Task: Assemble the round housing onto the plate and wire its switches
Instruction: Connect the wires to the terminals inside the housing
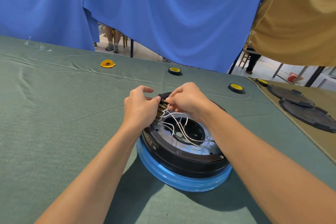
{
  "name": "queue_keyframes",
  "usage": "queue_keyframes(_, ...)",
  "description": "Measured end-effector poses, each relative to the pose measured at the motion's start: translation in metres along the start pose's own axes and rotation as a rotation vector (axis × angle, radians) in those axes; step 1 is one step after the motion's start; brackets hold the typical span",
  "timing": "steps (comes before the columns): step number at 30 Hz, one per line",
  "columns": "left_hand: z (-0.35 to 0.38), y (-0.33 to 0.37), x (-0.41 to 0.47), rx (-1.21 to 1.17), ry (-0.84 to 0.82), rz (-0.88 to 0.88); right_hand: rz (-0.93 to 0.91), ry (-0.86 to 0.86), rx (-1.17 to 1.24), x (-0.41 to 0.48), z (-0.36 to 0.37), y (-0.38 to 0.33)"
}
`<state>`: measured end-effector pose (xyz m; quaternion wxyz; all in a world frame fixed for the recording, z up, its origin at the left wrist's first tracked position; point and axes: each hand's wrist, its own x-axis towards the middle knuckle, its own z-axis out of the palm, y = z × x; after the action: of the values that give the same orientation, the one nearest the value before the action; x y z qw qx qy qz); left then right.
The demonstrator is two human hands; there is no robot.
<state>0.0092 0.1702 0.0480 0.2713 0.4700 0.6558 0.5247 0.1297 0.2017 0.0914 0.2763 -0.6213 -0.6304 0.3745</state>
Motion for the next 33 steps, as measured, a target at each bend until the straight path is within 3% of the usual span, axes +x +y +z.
queue_keyframes(3,0.0,-0.001,0.001,-0.017,-0.004,0.001,-0.216,0.13,-0.336,-0.01,-0.005,0.003)
queue_keyframes(7,0.001,-0.003,0.003,-0.016,0.007,0.011,-0.296,0.068,-0.502,-0.025,-0.008,0.003)
queue_keyframes(12,0.001,-0.005,0.004,-0.028,0.005,0.013,-0.296,0.025,-0.374,-0.026,-0.004,-0.001)
queue_keyframes(19,0.002,-0.009,0.008,-0.019,0.015,0.028,0.092,0.071,0.034,-0.018,0.005,0.0)
queue_keyframes(24,0.002,-0.009,0.008,-0.013,0.012,0.031,0.188,0.089,0.245,-0.017,0.009,0.001)
queue_keyframes(33,0.001,-0.007,0.006,-0.001,0.029,0.009,0.144,0.088,0.156,-0.008,0.01,-0.005)
